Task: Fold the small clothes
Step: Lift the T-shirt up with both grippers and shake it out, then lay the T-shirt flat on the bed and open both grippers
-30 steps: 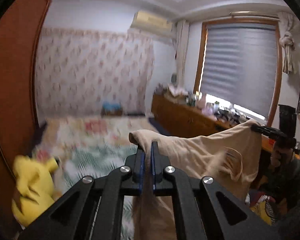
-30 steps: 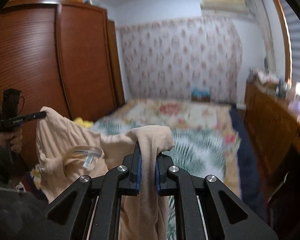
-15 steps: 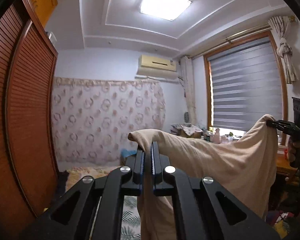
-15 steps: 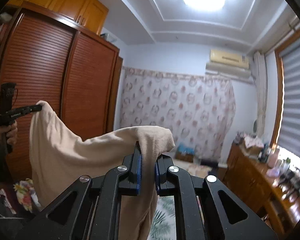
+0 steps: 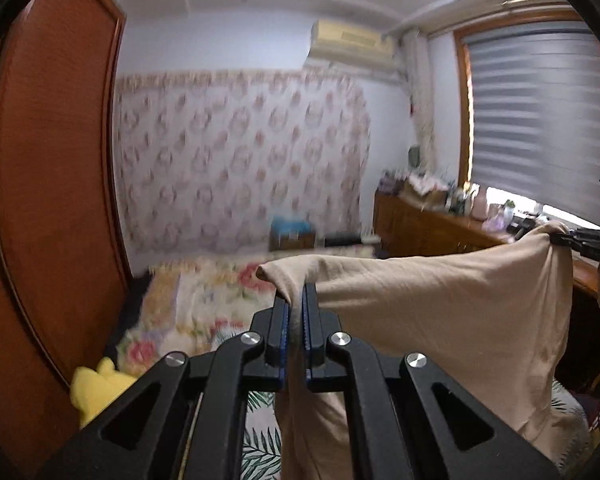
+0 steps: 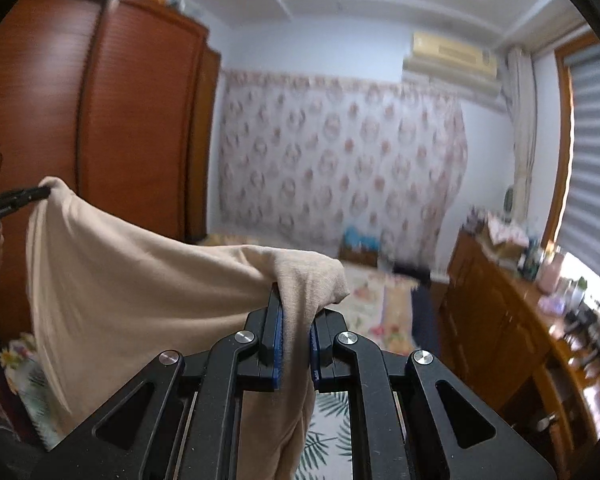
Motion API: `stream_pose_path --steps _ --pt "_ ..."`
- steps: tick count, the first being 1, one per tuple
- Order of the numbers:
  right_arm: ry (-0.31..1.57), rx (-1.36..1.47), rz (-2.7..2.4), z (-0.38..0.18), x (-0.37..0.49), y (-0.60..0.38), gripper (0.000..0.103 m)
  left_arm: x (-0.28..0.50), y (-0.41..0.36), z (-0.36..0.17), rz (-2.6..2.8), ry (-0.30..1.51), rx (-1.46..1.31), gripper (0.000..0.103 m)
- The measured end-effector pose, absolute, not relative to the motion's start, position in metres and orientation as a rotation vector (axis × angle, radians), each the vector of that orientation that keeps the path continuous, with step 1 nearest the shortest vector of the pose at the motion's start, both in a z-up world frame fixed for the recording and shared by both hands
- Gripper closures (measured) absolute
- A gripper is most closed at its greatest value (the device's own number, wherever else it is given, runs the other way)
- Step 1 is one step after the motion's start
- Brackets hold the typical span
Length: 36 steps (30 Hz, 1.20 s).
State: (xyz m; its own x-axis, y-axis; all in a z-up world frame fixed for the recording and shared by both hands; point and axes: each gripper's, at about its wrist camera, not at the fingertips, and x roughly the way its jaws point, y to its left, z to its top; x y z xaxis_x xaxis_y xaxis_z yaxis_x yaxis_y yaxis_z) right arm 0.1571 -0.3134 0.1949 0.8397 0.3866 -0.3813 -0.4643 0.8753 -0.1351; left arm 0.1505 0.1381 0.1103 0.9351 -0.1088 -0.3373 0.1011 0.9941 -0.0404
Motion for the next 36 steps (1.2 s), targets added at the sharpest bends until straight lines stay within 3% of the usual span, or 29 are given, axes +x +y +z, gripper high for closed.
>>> stream_pose_path --steps 7,24,32,33,36 --pt "0.542 -0.217 0.425 0.089 0.269 -0.297 0.095 0.234 0.120 0.041 -0.091 0.499 -0.015 0.101" --pt "0.839 -0.225 0.360 -0.045 0.397 -0.296 0.094 0.331 0.103 -0.040 -0.147 0.738 0.008 0.097" --pt "0.853 -0.231 0.305 -0.061 0.389 -0.297 0.082 0.308 0.102 -0.038 -0.202 0.764 0.006 0.066" --pt "0.848 -0.234 0.292 -0.060 0.384 -0.299 0.074 0.304 0.102 -0.038 -0.202 0.770 0.012 0.066" --pt "0.848 -0.195 0.287 -0.051 0.364 -0.306 0.071 0.285 0.096 -0.039 -0.218 0.784 0.017 0.065"
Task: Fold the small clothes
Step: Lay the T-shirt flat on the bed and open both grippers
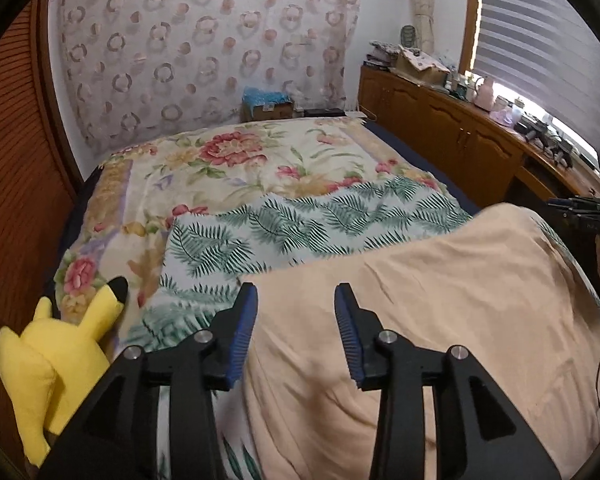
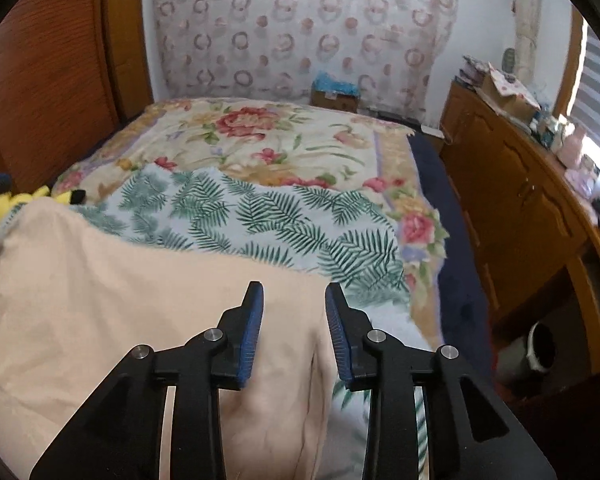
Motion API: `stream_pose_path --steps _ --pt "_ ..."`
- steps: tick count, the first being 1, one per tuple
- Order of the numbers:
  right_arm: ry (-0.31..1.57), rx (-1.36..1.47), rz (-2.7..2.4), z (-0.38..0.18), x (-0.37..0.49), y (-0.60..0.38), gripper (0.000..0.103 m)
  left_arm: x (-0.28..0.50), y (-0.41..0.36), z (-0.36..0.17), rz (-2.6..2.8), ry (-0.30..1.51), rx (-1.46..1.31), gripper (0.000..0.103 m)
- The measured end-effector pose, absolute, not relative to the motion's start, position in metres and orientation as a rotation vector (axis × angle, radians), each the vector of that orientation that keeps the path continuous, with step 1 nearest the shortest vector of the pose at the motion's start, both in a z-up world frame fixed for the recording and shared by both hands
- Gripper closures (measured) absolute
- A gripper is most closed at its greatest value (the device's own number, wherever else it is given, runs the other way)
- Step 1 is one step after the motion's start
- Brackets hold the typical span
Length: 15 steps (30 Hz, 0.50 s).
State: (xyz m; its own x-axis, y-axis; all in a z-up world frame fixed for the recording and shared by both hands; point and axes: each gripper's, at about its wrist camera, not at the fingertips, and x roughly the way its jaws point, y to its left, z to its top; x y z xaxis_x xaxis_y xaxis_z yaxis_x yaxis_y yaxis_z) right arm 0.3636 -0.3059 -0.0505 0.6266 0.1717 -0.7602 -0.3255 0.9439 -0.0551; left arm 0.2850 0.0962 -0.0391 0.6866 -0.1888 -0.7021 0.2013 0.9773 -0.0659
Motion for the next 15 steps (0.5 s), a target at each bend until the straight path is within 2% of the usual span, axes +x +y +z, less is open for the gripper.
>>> stream_pose_path --steps 3,8,10,12,15 --pt "0.856 -0.173 0.298 -0.045 0.342 -0.309 0.070 0.269 0.092 -0.046 -0.215 0.816 0.011 0.065" --pt "0.897 -0.124 0.315 -0.048 0.305 -0.312 0.061 0.246 0.088 -0.061 -0.254 0.875 0.002 0.065" --pt "0.914 -0.123 0.324 -0.051 0.294 -0.310 0.050 0.239 0.087 -0.065 -0.241 0.889 0.021 0.065" --pt "0.936 -0.121 0.332 -0.055 0.283 -0.308 0.044 0.233 0.089 -0.067 -0.240 0.899 0.007 0.065" --pt "0.950 -0.117 0.324 -0.059 0.271 -0.306 0.044 0.224 0.091 -0.070 -0.238 0.910 -0.021 0.065"
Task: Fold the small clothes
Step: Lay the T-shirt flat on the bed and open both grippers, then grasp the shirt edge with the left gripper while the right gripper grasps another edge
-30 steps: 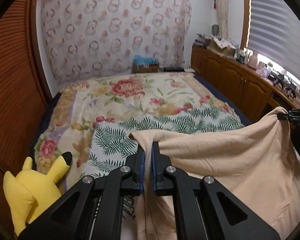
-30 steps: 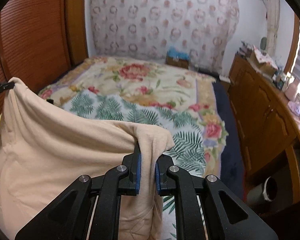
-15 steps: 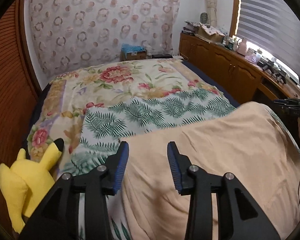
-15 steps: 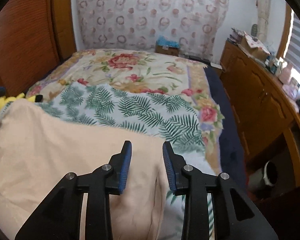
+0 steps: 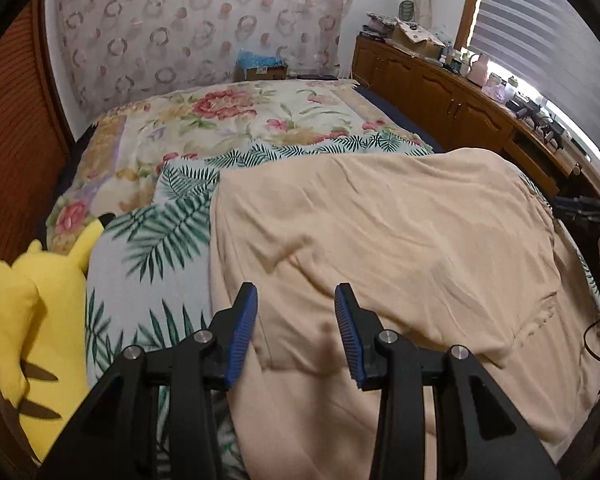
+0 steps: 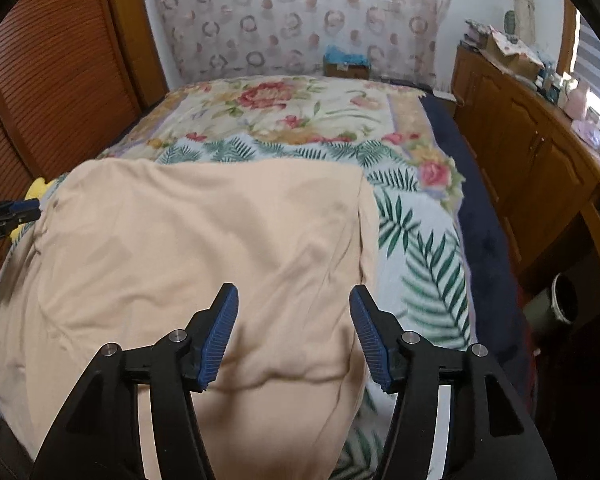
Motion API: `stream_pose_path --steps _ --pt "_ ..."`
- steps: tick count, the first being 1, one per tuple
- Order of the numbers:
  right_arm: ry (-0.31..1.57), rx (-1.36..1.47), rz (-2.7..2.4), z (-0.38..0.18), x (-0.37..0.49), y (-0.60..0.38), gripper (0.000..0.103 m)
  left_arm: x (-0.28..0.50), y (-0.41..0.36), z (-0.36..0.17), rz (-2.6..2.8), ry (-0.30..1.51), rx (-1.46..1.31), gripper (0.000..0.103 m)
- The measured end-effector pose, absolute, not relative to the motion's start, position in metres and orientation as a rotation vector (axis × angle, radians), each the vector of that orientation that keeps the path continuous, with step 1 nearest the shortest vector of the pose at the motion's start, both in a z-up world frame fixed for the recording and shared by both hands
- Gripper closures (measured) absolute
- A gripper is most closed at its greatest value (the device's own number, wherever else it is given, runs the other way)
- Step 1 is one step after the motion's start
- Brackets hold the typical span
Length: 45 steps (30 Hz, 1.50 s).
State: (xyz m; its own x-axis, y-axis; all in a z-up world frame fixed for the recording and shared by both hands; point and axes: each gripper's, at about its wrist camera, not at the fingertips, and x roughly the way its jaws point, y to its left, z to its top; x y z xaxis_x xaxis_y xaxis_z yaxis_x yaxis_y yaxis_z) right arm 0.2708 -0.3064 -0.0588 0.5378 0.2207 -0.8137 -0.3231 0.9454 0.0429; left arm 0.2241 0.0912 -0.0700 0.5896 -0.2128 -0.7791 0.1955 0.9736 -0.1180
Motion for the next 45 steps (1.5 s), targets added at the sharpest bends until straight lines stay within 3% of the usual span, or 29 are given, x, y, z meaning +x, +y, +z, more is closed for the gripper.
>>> stream_pose_path --steps 11,41,45 --pt "1.050 -0.090 0.337 -0.090 0.235 -0.301 0.044 0.202 0.083 -0.092 -0.255 0.972 -0.040 0.063" --pt "0.963 -0.101 0.250 -0.093 0.246 -0.303 0.044 0.214 0.108 -0.100 -0.166 0.960 -0.126 0.063" --pt "0.965 -0.095 0.270 -0.092 0.247 -0.303 0.054 0.217 0.106 -0.100 -0.174 0.955 -0.124 0.063"
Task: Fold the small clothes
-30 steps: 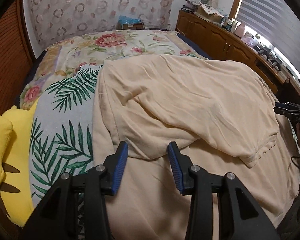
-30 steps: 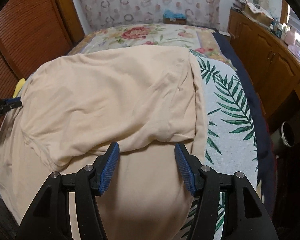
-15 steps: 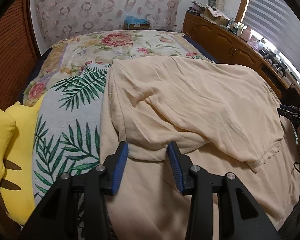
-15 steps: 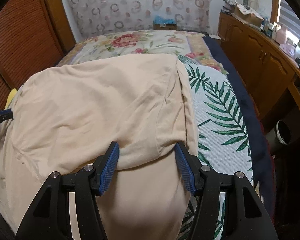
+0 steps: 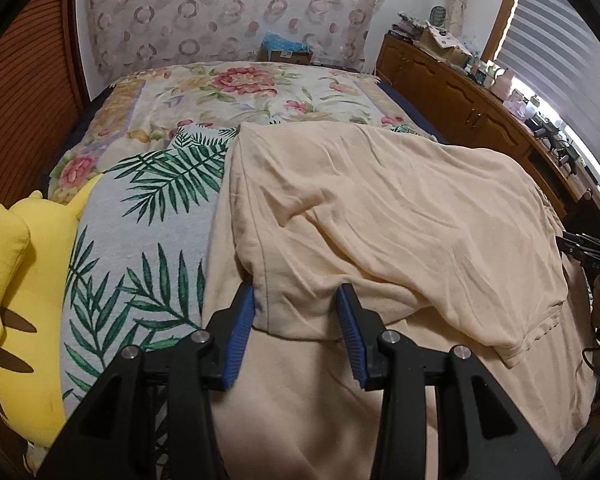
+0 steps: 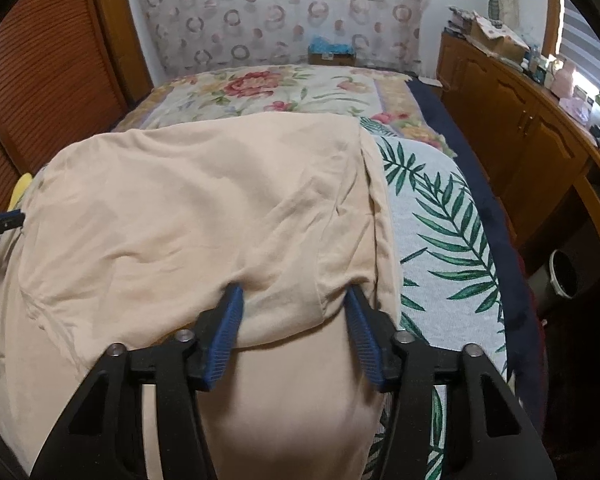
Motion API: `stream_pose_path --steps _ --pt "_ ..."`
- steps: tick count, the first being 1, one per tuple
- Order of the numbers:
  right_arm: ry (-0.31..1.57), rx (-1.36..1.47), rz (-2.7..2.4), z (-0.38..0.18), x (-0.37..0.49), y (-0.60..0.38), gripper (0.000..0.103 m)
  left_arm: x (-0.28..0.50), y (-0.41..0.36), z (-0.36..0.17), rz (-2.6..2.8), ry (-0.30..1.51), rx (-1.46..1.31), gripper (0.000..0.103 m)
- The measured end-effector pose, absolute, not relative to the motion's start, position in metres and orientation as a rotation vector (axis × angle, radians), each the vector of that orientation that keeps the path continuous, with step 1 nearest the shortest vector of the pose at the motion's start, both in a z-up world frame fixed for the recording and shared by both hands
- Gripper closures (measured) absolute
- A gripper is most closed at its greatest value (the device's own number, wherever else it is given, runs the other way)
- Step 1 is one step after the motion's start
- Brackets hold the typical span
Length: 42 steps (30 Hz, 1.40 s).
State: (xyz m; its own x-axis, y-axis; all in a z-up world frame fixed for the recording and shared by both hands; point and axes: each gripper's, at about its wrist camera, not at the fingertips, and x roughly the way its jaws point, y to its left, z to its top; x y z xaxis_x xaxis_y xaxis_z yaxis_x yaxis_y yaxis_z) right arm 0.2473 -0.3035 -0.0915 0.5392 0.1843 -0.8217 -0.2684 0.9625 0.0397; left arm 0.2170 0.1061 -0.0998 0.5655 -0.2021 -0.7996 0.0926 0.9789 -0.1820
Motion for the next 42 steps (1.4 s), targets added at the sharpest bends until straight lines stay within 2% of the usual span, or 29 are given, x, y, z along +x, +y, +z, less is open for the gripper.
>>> stream_pose_path --steps 2,4,8,9,12,27,42 --pt "0.964 -0.099 0.273 -0.092 0.248 -0.303 0.060 0.218 0.105 -0.100 -0.179 0.952 -0.119 0.064" --pt "0.960 -0.107 0.271 -0.092 0.249 -0.303 0.070 0.218 0.102 -0.099 -0.192 0.945 -0.114 0.071" --pt "0.953 -0.123 0.267 -0.092 0.252 -0.298 0.086 0.217 0.094 -0.097 -0.214 0.926 -0.070 0.096" --pt "0.952 -0.123 0.272 -0.092 0.252 -0.298 0.092 0.216 0.094 -0.094 -0.217 0.916 -0.063 0.098" --pt "0.947 -0.132 0.294 -0.090 0.251 -0.295 0.098 0.211 0.095 -0.085 -0.223 0.873 -0.072 0.099" --pt "0.800 -0.052 0.348 -0.039 0.229 -0.308 0.100 0.174 0.116 -0.046 -0.174 0.737 -0.134 0.100" --pt "0.651 -0.074 0.389 0.023 0.175 -0.313 0.100 0.101 0.117 -0.008 -0.162 0.602 -0.126 0.100"
